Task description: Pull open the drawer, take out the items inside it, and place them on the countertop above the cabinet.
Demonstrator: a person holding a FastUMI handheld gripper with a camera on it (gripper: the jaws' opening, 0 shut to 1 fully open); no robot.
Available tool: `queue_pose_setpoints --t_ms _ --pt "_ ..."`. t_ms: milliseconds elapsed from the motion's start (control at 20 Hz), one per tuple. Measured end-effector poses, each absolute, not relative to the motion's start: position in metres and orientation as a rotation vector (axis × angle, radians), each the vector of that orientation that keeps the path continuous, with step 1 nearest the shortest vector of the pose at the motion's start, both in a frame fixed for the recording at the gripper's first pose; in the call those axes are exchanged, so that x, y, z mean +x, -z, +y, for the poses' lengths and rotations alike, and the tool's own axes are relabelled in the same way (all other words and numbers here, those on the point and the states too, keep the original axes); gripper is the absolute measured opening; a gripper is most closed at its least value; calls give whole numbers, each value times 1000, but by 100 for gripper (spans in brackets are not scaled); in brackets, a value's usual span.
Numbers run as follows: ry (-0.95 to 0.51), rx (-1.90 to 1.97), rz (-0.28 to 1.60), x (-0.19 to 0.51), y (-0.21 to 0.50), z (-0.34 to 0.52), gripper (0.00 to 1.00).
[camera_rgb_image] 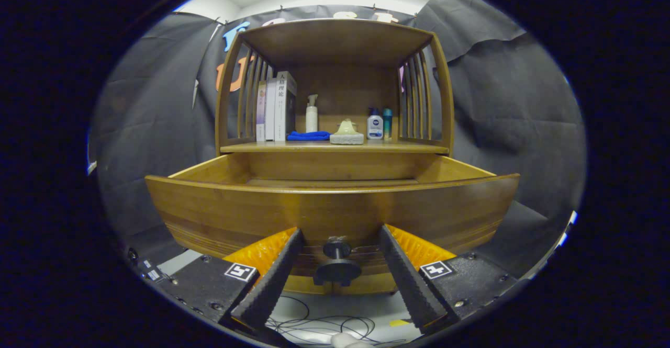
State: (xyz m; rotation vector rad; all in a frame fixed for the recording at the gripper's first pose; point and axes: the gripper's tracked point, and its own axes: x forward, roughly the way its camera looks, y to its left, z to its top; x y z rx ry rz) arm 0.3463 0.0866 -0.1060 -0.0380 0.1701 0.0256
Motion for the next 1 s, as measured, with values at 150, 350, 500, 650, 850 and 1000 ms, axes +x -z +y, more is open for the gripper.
queue_pose_setpoints --t_ms 150,350,500,650,850,1000 --pt "-25 -35 176 360 103 89 99" --pt "-20 -37 177 382 99 92 99" --pt "-11 -41 162 398 95 95 99" --pt "2 -59 153 415 93 98 99" --pt "15 -70 158 424 94 100 99" --pt "21 -69 157 429 93 101 99"
